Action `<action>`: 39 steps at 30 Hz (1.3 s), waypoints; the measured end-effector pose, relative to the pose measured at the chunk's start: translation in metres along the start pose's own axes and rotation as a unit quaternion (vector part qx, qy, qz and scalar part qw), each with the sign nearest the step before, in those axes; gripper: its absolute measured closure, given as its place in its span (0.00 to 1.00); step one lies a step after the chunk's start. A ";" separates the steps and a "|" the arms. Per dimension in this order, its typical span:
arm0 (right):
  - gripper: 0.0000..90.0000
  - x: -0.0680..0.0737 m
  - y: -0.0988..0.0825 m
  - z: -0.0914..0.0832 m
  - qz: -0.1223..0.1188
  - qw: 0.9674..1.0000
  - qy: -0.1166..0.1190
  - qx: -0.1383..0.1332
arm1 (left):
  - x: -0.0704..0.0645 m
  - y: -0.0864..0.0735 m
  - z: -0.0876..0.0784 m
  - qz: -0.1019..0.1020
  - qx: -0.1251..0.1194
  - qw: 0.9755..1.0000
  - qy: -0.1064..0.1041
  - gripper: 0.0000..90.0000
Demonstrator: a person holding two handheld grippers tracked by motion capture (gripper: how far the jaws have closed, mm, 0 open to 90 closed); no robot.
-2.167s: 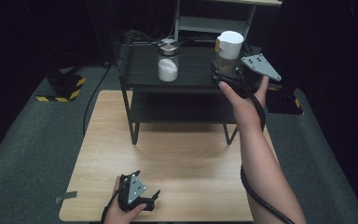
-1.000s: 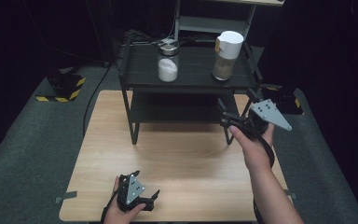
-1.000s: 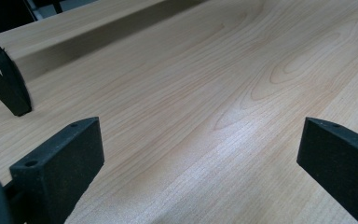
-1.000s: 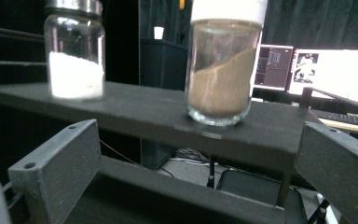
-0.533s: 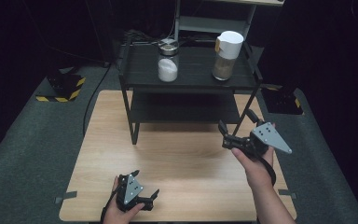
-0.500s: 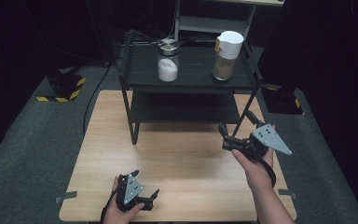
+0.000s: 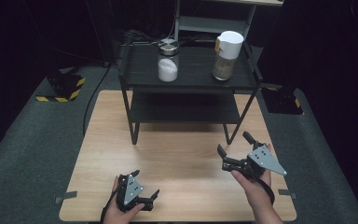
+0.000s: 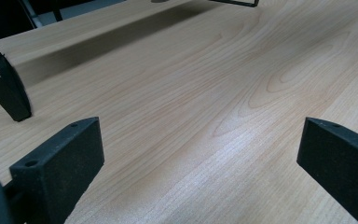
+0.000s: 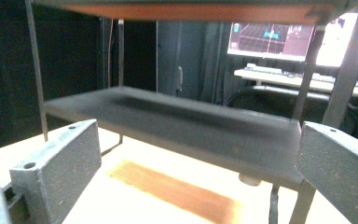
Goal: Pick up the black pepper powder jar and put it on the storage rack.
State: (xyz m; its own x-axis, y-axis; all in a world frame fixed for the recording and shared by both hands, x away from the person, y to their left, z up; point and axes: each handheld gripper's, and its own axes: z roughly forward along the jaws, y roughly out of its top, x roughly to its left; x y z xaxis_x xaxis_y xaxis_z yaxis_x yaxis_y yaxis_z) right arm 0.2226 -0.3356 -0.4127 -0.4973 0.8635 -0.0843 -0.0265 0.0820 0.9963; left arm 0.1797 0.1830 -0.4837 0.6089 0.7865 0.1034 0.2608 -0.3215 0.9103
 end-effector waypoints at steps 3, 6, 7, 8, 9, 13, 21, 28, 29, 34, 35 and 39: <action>0.00 0.001 -0.011 -0.004 0.002 1.000 0.003 0.012 | 0.000 0.000 0.000 0.001 -0.001 1.000 0.000 0.01; 0.00 0.002 -0.019 -0.008 0.002 1.000 0.003 0.022 | 0.000 0.000 0.000 0.002 -0.001 1.000 0.000 0.01; 0.00 0.002 -0.022 -0.009 0.002 1.000 0.004 0.025 | 0.000 0.000 0.000 0.002 -0.001 1.000 0.000 0.01; 0.00 0.002 -0.025 -0.010 0.004 1.000 0.004 0.029 | 0.000 0.000 0.000 0.002 -0.001 1.000 -0.001 0.01; 0.00 0.002 -0.028 -0.012 0.005 0.999 0.004 0.034 | 0.000 0.000 0.000 0.002 -0.001 1.000 -0.001 0.01; 0.00 0.003 -0.042 -0.017 0.010 0.999 0.003 0.051 | 0.001 0.000 0.000 -0.001 0.000 1.000 -0.002 0.01; 0.00 0.004 -0.063 -0.024 0.017 0.996 0.001 0.090 | 0.002 0.001 0.000 -0.003 0.002 1.000 -0.002 0.01; 0.00 0.002 -0.069 -0.028 0.010 0.993 0.000 0.115 | 0.002 0.004 0.002 0.001 0.010 1.000 -0.004 0.01; 0.00 0.002 -0.070 -0.029 0.009 0.993 -0.002 0.120 | 0.001 0.004 0.003 0.004 0.012 1.000 -0.004 0.01; 0.00 -0.001 -0.071 -0.033 0.001 0.990 -0.003 0.139 | -0.001 0.008 0.005 0.014 0.019 1.000 -0.003 0.01; 0.00 -0.002 -0.071 -0.033 0.001 0.990 -0.002 0.144 | -0.001 0.008 0.005 0.017 0.021 1.000 -0.003 0.01; 0.00 -0.006 -0.070 -0.033 0.000 0.987 -0.002 0.162 | -0.004 0.009 0.006 0.027 0.022 0.999 -0.001 0.01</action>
State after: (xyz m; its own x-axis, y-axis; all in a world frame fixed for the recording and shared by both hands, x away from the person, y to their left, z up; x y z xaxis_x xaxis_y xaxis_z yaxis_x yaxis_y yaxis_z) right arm 0.1987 -0.3627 -0.4818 -0.4946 0.8651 -0.0839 0.2520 0.2352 0.9387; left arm 0.1838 0.1740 -0.4782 0.6250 0.7661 0.1498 0.2614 -0.3862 0.8846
